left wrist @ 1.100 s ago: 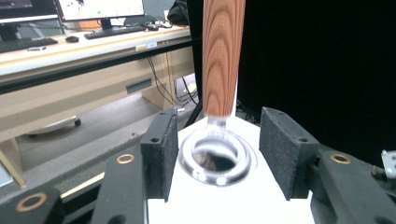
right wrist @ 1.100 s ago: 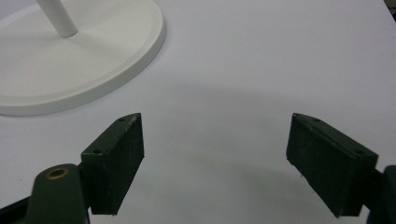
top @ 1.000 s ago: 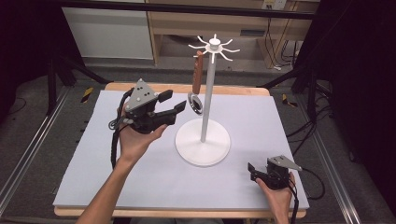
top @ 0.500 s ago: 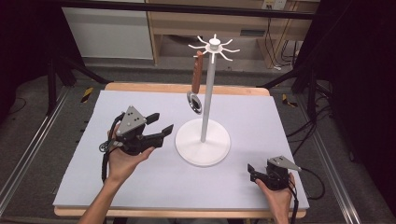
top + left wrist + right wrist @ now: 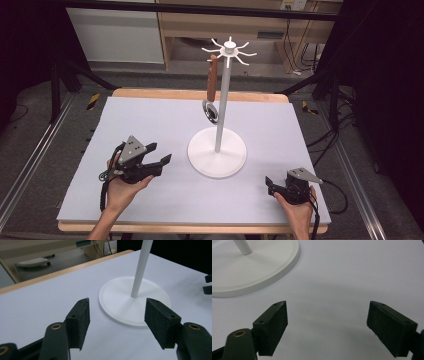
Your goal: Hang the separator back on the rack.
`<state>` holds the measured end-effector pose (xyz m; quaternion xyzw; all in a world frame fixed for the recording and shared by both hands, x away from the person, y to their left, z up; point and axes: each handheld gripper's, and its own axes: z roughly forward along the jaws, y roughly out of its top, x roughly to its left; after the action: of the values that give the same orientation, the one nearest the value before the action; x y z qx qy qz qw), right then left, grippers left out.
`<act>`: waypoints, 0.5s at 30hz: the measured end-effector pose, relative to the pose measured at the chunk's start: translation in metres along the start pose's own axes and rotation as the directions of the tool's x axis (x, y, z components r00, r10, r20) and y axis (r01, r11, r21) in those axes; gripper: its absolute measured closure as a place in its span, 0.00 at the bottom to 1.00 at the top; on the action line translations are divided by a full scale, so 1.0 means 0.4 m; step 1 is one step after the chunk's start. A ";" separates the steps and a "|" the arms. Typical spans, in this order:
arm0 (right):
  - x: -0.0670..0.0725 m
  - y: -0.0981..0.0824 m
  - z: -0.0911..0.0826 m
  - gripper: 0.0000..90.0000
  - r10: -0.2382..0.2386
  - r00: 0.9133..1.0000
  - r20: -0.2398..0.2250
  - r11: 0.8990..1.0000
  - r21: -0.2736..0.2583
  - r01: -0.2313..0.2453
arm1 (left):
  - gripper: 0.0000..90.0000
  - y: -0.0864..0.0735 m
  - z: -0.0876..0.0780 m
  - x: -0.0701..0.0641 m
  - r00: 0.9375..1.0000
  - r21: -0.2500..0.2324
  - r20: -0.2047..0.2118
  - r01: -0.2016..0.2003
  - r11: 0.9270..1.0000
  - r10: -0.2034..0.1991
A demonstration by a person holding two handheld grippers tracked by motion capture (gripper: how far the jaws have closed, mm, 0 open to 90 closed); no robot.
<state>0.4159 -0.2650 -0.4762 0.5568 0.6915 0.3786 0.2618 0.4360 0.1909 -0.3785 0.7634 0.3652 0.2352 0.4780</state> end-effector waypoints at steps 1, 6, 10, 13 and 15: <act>-0.001 -0.001 0.001 0.18 -0.005 1.000 0.002 1.000 0.001 0.005 | 0.41 -0.023 0.000 0.012 1.000 0.010 -0.014 0.011 1.000 -0.011; -0.004 -0.003 0.003 0.17 -0.004 1.000 0.006 1.000 0.006 0.004 | 0.39 -0.079 0.002 0.044 0.998 0.049 -0.053 0.049 0.998 -0.046; -0.006 -0.005 0.004 0.15 0.000 1.000 0.009 1.000 0.017 0.000 | 0.38 -0.120 -0.006 0.072 0.994 0.077 -0.084 0.071 0.995 -0.064; -0.007 -0.006 0.004 0.15 0.003 1.000 0.009 1.000 0.021 -0.003 | 0.38 -0.138 -0.013 0.086 0.992 0.081 -0.100 0.091 0.993 -0.083; -0.008 -0.007 0.005 0.14 0.000 1.000 0.005 1.000 0.025 0.000 | 0.37 -0.150 -0.021 0.097 0.987 0.095 -0.140 0.088 0.992 -0.074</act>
<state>0.4166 -0.2680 -0.4799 0.5609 0.6955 0.3687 0.2563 0.4341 0.2425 -0.4286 0.7533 0.4392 0.2484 0.4219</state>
